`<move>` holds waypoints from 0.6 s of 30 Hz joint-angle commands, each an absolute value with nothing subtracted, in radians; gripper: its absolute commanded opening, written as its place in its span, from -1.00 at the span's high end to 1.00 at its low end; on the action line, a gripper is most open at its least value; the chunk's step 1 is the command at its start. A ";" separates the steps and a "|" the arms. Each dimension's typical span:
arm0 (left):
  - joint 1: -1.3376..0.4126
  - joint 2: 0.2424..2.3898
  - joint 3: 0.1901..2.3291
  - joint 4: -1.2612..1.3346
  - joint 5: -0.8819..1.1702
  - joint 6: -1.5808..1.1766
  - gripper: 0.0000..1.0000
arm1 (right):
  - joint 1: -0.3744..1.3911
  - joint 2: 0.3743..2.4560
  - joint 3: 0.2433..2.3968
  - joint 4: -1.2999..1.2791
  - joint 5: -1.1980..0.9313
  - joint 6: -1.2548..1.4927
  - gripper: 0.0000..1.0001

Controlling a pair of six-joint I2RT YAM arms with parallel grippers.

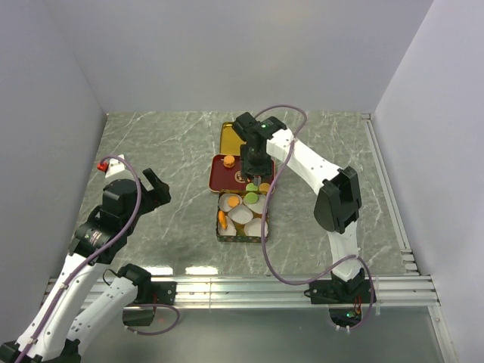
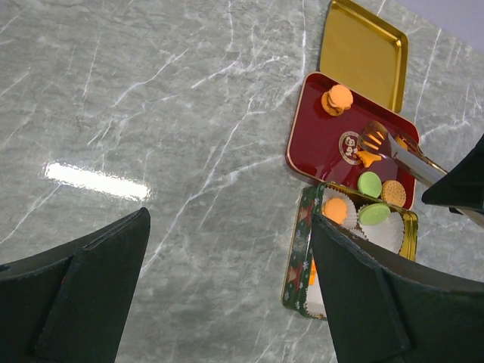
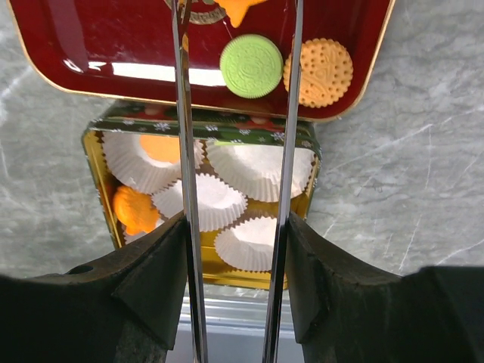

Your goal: Pack the cookies

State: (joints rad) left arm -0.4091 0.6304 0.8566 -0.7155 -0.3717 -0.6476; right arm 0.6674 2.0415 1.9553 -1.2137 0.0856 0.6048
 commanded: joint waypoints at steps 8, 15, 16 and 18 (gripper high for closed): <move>-0.413 0.621 0.861 -0.686 -0.379 -0.641 -0.87 | 0.690 2.079 2.019 -1.253 0.100 0.617 -0.11; -0.417 0.617 0.861 -0.684 -0.376 -0.640 -0.88 | 0.707 2.057 1.938 -1.235 0.109 0.629 -0.04; -0.419 0.615 0.861 -0.684 -0.376 -0.640 -0.87 | 0.709 2.057 1.936 -1.233 0.110 0.630 0.02; -0.420 0.614 0.859 -0.683 -0.376 -0.640 -0.87 | 0.712 2.060 1.934 -1.232 0.112 0.634 0.07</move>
State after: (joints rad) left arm -0.4137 0.6262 0.8566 -0.7155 -0.3714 -0.6476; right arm 0.7013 2.0827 1.9358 -1.2350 0.0883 0.6167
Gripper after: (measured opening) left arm 0.938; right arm 0.480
